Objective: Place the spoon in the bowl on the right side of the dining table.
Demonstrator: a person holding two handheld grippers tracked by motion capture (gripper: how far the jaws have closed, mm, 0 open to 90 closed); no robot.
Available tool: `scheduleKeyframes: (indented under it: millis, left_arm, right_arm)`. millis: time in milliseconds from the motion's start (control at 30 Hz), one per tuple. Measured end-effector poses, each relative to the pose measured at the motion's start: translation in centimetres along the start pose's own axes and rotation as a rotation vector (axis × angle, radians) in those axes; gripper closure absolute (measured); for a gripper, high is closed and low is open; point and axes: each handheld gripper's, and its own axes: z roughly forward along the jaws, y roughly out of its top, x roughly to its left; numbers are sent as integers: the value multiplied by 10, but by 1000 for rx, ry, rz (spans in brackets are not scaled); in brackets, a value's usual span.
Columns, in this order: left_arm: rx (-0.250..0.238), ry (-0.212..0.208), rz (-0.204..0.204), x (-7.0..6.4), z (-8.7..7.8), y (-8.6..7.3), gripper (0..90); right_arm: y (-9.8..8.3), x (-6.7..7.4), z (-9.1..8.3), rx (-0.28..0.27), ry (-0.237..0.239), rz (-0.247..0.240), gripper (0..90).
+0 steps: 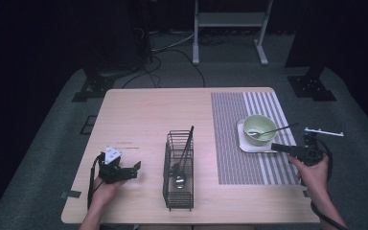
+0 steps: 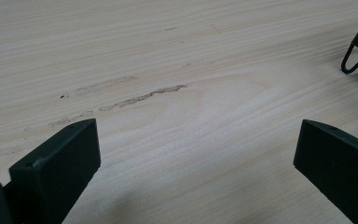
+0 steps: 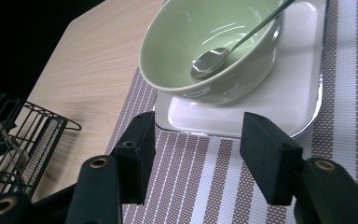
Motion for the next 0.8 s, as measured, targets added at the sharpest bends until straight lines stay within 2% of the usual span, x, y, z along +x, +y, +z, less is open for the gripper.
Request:
scheduleKeyframes:
  millis: [500,800]
  left_arm:
    - [2,0,1,0,0,0,0]
    - [0,0,-1,0,0,0,0]
  right_arm:
    - [-14,8,9,34,12,-28,429]
    - [-20,18,14,55,26,-60,419]
